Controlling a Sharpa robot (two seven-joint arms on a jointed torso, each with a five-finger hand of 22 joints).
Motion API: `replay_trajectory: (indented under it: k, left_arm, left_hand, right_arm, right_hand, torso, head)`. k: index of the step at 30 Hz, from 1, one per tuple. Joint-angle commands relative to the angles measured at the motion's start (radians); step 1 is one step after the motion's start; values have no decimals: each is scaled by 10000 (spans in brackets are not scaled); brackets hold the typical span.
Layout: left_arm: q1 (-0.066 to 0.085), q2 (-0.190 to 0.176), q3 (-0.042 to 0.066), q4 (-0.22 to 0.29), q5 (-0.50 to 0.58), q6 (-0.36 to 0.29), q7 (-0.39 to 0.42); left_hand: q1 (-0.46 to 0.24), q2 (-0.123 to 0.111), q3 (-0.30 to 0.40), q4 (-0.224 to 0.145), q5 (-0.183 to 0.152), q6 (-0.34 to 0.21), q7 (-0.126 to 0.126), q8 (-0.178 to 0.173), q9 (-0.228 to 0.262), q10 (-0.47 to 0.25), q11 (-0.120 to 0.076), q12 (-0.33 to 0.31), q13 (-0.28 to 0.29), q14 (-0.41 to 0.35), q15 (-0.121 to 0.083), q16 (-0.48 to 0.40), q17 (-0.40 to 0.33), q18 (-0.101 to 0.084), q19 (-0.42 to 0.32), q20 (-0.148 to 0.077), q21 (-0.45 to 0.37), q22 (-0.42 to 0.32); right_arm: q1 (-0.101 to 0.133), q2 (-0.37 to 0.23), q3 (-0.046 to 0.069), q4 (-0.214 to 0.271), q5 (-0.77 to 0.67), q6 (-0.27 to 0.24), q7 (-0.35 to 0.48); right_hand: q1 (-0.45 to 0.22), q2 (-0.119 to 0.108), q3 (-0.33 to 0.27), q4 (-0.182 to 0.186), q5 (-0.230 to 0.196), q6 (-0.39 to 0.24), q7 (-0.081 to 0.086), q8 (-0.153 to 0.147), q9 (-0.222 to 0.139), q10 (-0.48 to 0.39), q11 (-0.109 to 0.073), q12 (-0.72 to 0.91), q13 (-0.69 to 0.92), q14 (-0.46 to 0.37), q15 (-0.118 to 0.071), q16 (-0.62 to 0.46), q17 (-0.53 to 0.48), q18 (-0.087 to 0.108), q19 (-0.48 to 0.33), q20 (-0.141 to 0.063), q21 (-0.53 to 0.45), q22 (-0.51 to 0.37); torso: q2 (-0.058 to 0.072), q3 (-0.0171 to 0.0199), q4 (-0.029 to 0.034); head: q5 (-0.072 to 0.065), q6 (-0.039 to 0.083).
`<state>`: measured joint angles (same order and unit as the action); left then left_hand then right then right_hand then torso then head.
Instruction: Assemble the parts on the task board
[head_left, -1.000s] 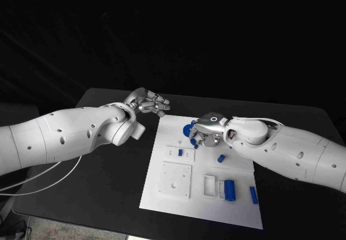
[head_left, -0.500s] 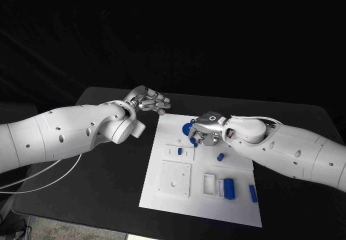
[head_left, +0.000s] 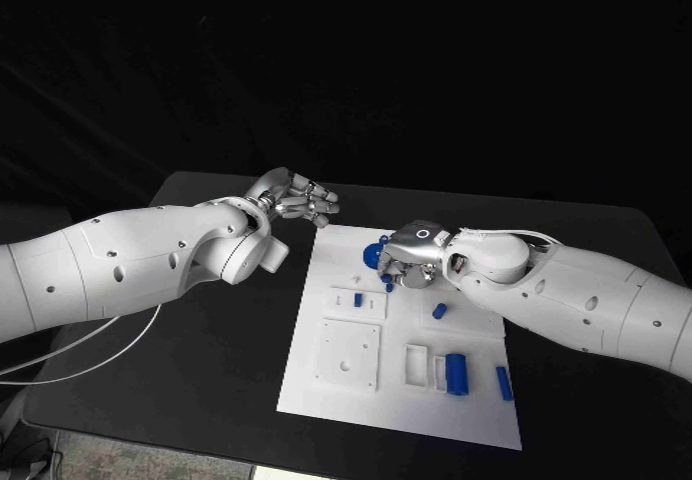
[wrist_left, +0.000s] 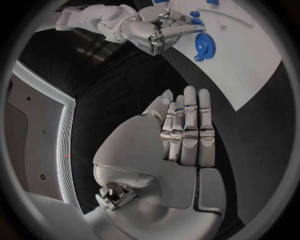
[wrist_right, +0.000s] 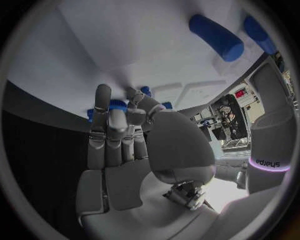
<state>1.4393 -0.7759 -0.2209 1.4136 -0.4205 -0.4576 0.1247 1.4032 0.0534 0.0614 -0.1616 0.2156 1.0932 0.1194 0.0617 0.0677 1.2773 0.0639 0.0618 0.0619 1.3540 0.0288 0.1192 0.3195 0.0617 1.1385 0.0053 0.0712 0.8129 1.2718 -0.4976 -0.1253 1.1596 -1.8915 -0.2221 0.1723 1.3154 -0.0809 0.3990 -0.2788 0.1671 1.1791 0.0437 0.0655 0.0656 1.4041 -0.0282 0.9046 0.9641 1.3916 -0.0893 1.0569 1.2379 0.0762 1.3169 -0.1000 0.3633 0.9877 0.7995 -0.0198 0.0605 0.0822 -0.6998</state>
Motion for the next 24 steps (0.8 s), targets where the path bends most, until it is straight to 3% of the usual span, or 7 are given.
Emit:
replay_trajectory:
  k: [1,15,19,23,24]
  left_arm:
    - [16,27,9,6,42,37,-91]
    - [23,23,9,8,42,50,-117]
    - [24,17,9,4,42,96,-131]
    - [24,6,9,2,42,125,-136]
    - [24,3,9,3,42,129,-136]
  left_hand:
    - [123,-9,12,17,-66,-28,53,15,0,-21,47,-5,-3,-57,-42,28,18,32,29,-32,21,79]
    - [142,13,-31,12,-76,-110,77,13,0,-90,69,-6,-4,-69,-30,6,3,49,-35,-19,12,338]
    - [142,13,-31,12,-76,-110,77,13,0,-90,69,-6,-4,-69,-30,6,3,49,-35,-19,12,338]
    - [169,17,-20,-2,-59,-123,85,15,0,-103,78,-6,-3,-85,-25,-6,-4,52,-44,-15,3,366]
    - [169,17,-20,-2,-59,-123,85,15,0,-103,78,-6,-3,-85,-25,-6,-4,52,-44,-15,3,366]
  right_arm:
    - [-8,-14,-5,-29,-73,-162,-73]
    - [-15,-78,-5,-129,135,-221,-146]
    - [-28,-117,-5,-127,308,-303,-140]
    - [-44,-176,-5,-104,566,-435,-132]
    - [-46,-186,-5,-96,615,-450,-127]
  right_hand:
    - [-63,42,-52,2,-89,261,58,-32,33,-24,52,34,-6,18,78,-22,-12,172,56,21,-72,30]
    - [-197,281,-266,-14,-434,827,170,-31,31,-101,85,45,-38,-6,91,-80,-33,192,175,44,-401,56]
    - [-379,588,-220,86,-942,846,172,-28,37,-116,69,93,12,-4,85,-87,-33,148,241,49,-559,-23]
    - [-648,863,2,222,-1164,823,161,-22,46,-126,44,116,59,5,57,-85,-22,83,356,26,-736,-184]
    - [-757,837,167,188,-1158,813,151,6,53,-125,25,107,76,7,21,-86,-9,32,431,-27,-849,-296]
  torso:
    - [-8,-6,-10]
    - [-1,2,-22]
    - [1,0,-18]
    - [2,-4,-19]
    - [2,-5,-21]
  head:
    - [-13,11]
    - [-78,26]
    - [-87,31]
    - [-95,37]
    - [-93,45]
